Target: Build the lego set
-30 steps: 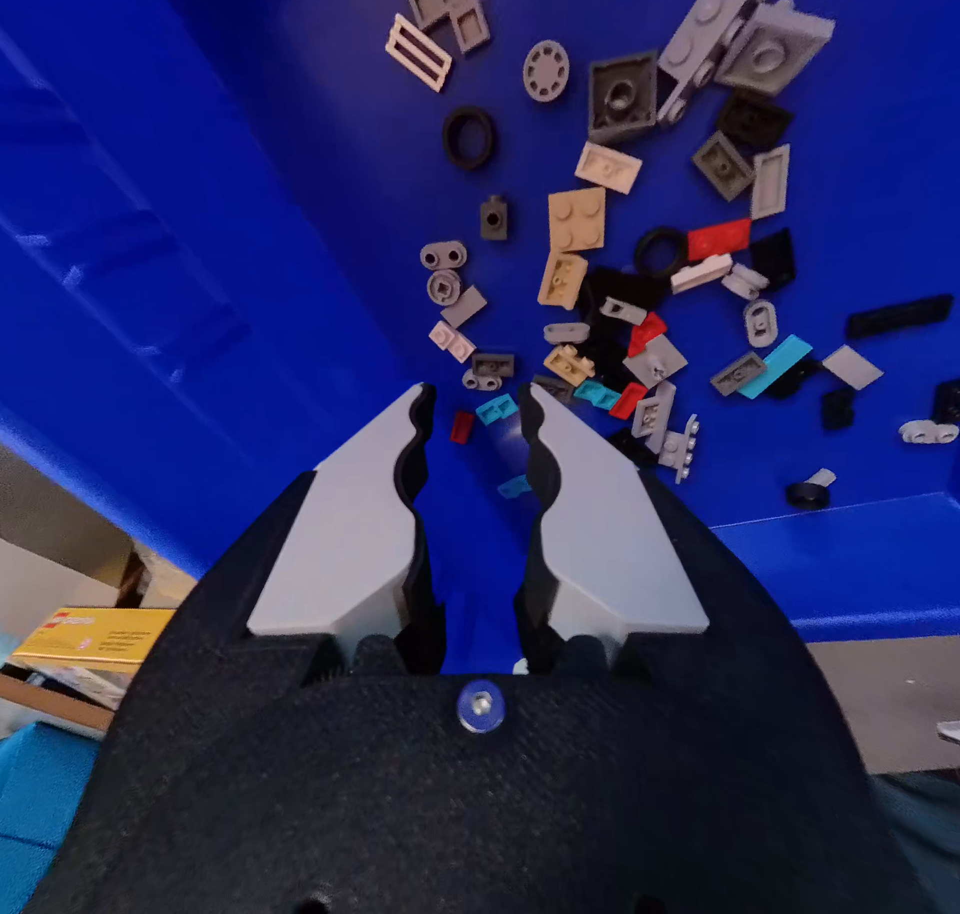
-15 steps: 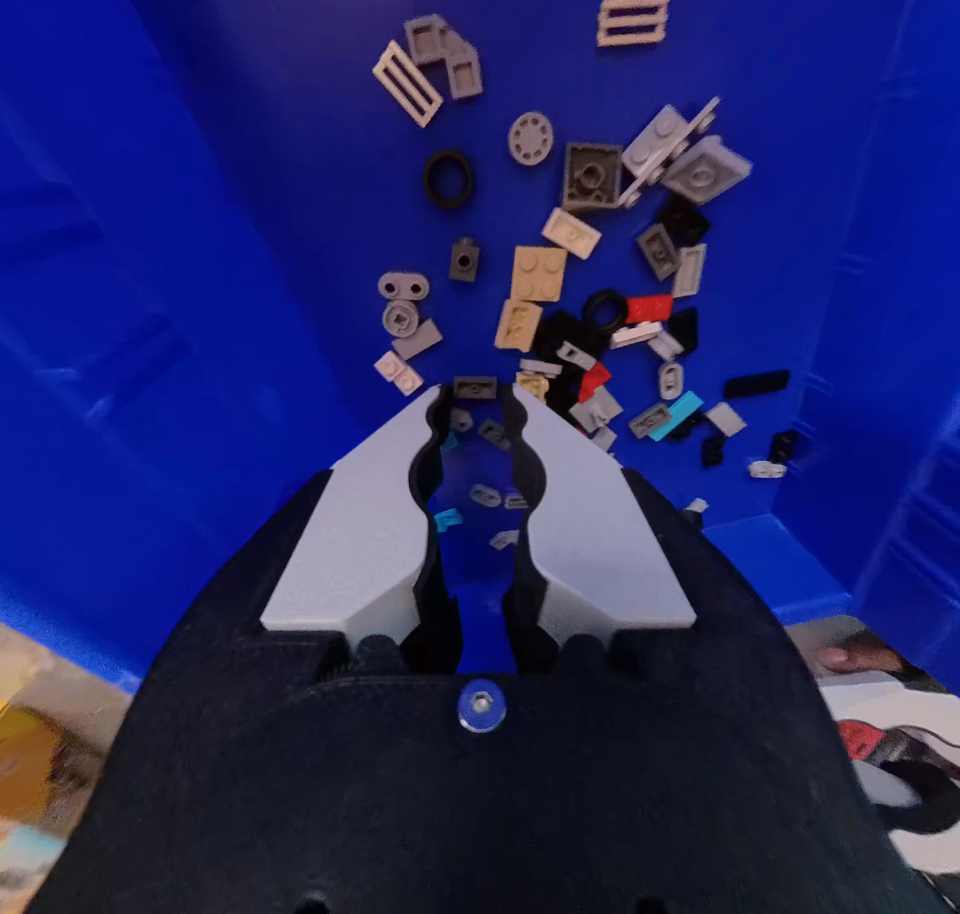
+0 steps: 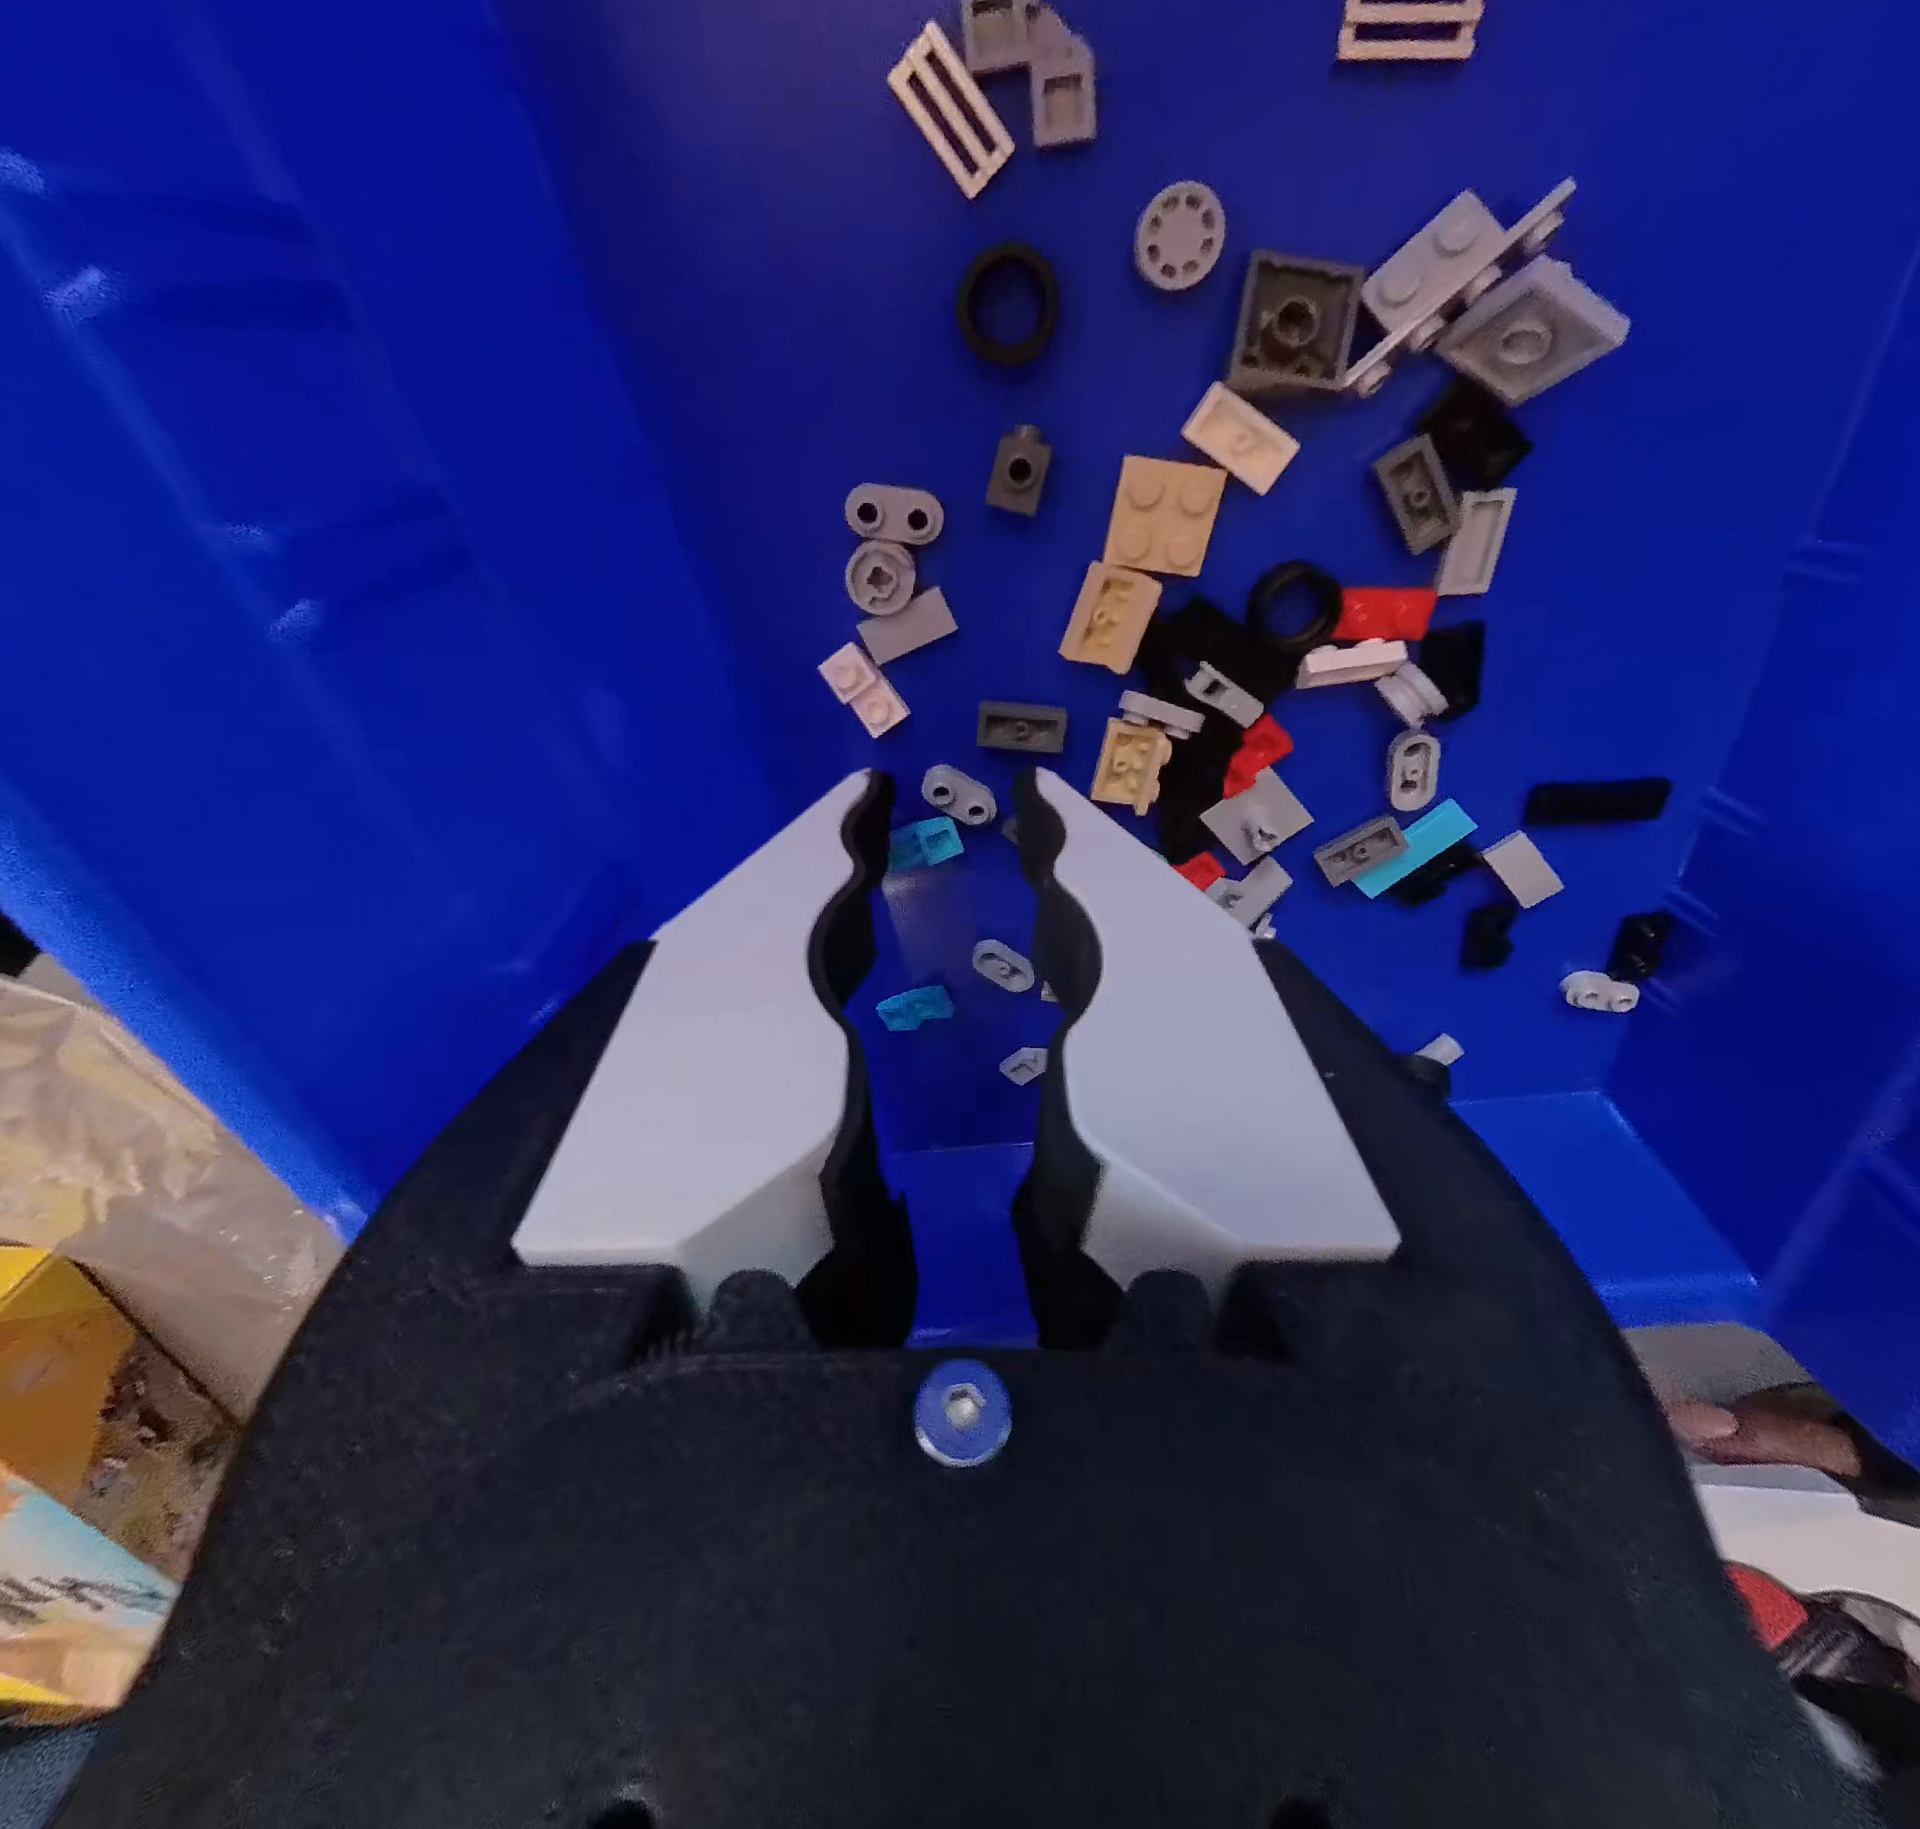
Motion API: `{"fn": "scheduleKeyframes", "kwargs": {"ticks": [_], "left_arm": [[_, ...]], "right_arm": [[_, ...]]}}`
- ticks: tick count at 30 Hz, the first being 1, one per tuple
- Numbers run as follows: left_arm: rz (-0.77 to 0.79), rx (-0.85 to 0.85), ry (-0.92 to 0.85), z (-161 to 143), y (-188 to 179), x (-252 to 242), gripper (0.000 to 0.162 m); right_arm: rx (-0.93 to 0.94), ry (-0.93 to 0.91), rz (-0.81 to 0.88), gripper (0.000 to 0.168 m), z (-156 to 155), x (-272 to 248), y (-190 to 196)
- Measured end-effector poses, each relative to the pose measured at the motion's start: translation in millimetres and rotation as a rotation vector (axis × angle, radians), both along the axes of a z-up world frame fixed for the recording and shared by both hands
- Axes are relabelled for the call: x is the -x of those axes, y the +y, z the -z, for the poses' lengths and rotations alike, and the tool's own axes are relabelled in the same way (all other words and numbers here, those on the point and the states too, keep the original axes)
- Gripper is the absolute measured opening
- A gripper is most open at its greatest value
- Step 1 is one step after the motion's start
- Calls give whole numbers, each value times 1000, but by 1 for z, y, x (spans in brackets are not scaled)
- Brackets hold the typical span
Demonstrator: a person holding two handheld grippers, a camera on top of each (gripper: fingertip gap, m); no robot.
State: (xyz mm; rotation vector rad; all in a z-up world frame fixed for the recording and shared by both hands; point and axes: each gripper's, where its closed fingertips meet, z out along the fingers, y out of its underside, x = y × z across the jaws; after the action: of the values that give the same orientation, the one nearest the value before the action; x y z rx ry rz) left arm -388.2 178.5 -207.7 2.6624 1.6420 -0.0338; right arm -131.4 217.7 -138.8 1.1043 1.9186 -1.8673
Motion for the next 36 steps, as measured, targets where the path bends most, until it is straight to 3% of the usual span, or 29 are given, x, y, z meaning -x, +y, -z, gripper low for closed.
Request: {"fn": "scheduleKeyframes", "kwargs": {"ticks": [12,23,31,36], "left_arm": [[-75,-60,14,4,0,-2,11],[-63,-114,71,-1,3,-4,10],[-27,-233,185,-49,9,-20,10],[58,-346,296,-100,9,-89,9]], "right_arm": [[1,-7,4,63,0,0,2],[1,-11,11,63,1,0,3],[2,-16,11,63,1,-1,5],[7,-23,13,63,1,-1,8]]}}
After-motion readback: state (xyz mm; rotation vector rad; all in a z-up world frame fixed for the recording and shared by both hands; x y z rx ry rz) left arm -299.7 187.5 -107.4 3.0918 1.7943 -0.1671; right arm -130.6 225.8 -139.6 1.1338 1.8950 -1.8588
